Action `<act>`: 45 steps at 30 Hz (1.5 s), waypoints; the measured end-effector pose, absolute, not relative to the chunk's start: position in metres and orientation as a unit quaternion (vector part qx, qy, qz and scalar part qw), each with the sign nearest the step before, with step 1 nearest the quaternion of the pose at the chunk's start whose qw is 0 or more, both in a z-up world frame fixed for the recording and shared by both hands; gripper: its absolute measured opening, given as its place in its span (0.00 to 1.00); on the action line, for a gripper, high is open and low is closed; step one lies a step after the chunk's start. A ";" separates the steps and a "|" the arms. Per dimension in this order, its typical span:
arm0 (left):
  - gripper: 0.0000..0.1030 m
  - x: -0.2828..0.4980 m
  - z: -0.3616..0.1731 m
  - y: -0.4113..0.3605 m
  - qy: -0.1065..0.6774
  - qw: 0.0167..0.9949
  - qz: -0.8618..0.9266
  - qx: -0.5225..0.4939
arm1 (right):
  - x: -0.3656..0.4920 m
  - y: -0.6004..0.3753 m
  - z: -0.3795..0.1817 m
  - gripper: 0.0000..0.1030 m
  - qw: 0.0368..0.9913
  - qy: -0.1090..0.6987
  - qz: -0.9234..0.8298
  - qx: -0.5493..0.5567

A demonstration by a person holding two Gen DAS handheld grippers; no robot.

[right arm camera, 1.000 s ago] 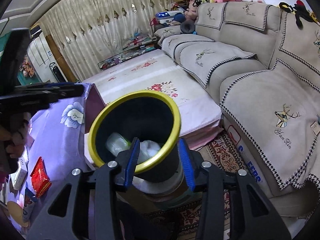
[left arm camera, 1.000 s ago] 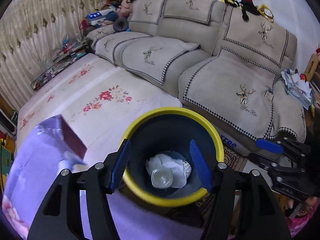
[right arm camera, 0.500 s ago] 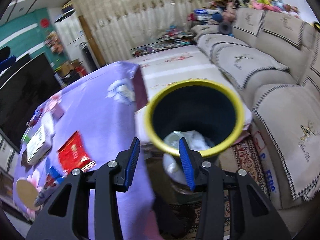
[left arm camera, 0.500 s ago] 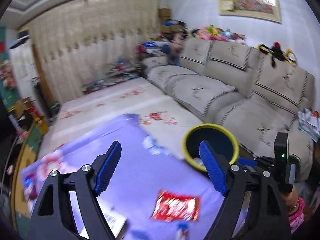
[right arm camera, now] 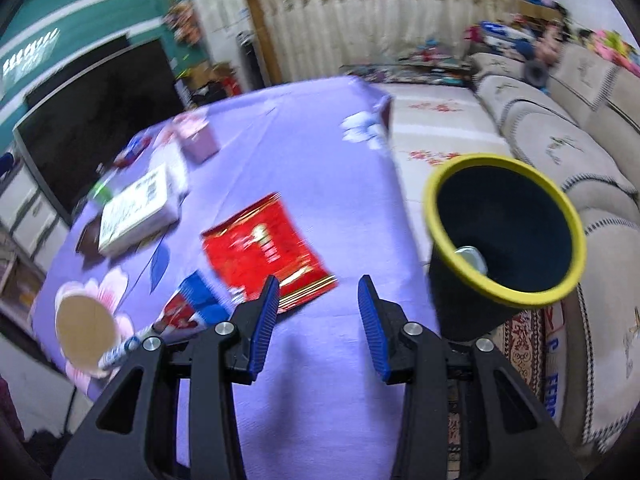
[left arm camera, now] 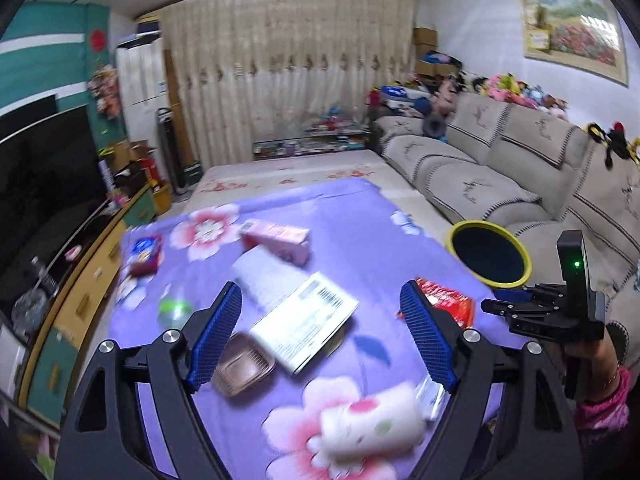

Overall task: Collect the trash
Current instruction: 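Move the right gripper to the red snack wrapper and grasp it, then carry the red wrapper over the bin and open the right gripper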

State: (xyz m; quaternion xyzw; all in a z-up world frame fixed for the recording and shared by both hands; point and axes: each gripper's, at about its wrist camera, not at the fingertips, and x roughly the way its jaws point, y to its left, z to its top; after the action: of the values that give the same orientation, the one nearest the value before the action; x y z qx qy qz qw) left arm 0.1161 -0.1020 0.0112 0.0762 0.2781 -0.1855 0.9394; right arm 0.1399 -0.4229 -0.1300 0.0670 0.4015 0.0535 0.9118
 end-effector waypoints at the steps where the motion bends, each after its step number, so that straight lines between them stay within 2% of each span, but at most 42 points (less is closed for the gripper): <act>1: 0.78 0.108 0.008 -0.091 0.278 0.942 -0.177 0.070 | 0.142 -0.418 -0.131 0.48 0.910 0.405 0.063 0.057; 2: 0.79 0.104 0.005 -0.080 0.279 0.943 -0.170 0.061 | 0.144 -0.415 -0.132 0.54 0.910 0.406 0.073 0.048; 3: 0.79 0.102 0.003 -0.073 0.280 0.944 -0.165 0.054 | 0.146 -0.412 -0.133 0.56 0.909 0.408 0.079 0.042; 10: 0.79 0.099 -0.014 -0.040 0.300 0.945 -0.132 0.006 | 0.172 -0.394 -0.139 0.56 0.897 0.428 0.108 -0.009; 12: 0.79 0.100 -0.013 -0.040 0.299 0.945 -0.131 0.003 | 0.181 -0.389 -0.143 0.56 0.892 0.436 0.115 -0.018; 14: 0.79 0.100 -0.013 -0.040 0.296 0.946 -0.133 0.001 | 0.189 -0.385 -0.146 0.61 0.889 0.440 0.119 -0.032; 21: 0.79 0.110 -0.014 -0.051 0.303 0.943 -0.139 0.004 | 0.201 -0.374 -0.156 0.62 0.884 0.448 0.120 -0.057; 25: 0.79 0.115 -0.019 -0.052 0.308 0.941 -0.140 0.001 | 0.203 -0.375 -0.156 0.47 0.887 0.444 0.115 -0.053; 28: 0.79 0.117 -0.021 -0.052 0.312 0.940 -0.141 0.000 | 0.204 -0.375 -0.155 0.43 0.888 0.443 0.113 -0.051; 29: 0.79 0.117 -0.022 -0.052 0.313 0.939 -0.141 -0.001 | 0.204 -0.375 -0.155 0.29 0.889 0.442 0.112 -0.051; 31: 0.79 0.118 -0.023 -0.052 0.313 0.939 -0.141 -0.002 | 0.203 -0.376 -0.153 0.13 0.891 0.439 0.107 -0.046; 45: 0.79 0.120 -0.030 -0.054 0.317 0.937 -0.149 -0.005 | 0.200 -0.416 -0.129 0.10 0.909 0.409 0.071 0.026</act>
State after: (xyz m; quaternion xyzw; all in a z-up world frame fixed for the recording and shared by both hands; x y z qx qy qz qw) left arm 0.1197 -0.0545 -0.0298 -0.0054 0.3170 -0.1487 0.9367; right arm 0.2000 -0.4159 -0.1290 0.0263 0.4094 0.0711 0.9092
